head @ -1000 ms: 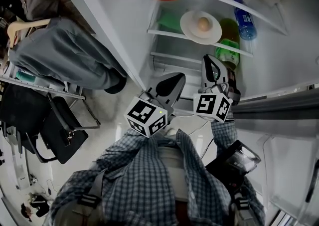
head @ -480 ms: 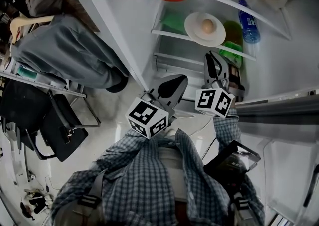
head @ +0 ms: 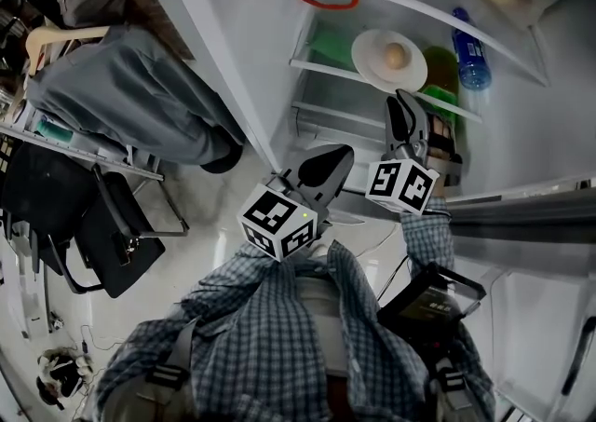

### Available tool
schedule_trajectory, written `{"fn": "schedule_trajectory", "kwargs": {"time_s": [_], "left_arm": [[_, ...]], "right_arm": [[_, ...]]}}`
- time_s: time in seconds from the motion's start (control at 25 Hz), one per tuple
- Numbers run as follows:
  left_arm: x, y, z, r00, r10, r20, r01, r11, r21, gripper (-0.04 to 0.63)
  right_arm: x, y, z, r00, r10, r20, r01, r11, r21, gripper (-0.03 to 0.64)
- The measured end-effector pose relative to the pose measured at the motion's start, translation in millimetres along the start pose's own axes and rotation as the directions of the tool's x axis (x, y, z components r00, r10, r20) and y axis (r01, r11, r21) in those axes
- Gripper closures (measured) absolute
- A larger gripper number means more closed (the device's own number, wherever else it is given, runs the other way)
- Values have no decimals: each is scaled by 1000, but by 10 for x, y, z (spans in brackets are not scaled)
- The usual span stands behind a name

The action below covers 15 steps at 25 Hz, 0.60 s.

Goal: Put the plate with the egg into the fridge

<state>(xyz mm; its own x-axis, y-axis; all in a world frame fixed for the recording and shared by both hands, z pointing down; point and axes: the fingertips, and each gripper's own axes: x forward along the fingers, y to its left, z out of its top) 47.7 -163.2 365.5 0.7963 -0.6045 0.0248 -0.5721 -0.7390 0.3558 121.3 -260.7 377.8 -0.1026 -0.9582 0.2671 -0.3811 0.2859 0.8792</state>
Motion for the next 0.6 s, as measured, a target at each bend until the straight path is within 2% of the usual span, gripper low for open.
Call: {"fn": "schedule_trajectory", "kwargs": {"time_s": [0.28, 0.6], "left_arm": [[-7, 13, 16, 1000, 7, 4, -7, 1000, -13, 589], [-13, 1, 28, 1000, 6, 8, -6, 1000, -23, 589]], "right_arm": [[72, 20, -8, 1000, -2, -18, 0, 994, -110, 548], [103, 25, -20, 999, -22, -36, 15, 985, -174, 548]]}}
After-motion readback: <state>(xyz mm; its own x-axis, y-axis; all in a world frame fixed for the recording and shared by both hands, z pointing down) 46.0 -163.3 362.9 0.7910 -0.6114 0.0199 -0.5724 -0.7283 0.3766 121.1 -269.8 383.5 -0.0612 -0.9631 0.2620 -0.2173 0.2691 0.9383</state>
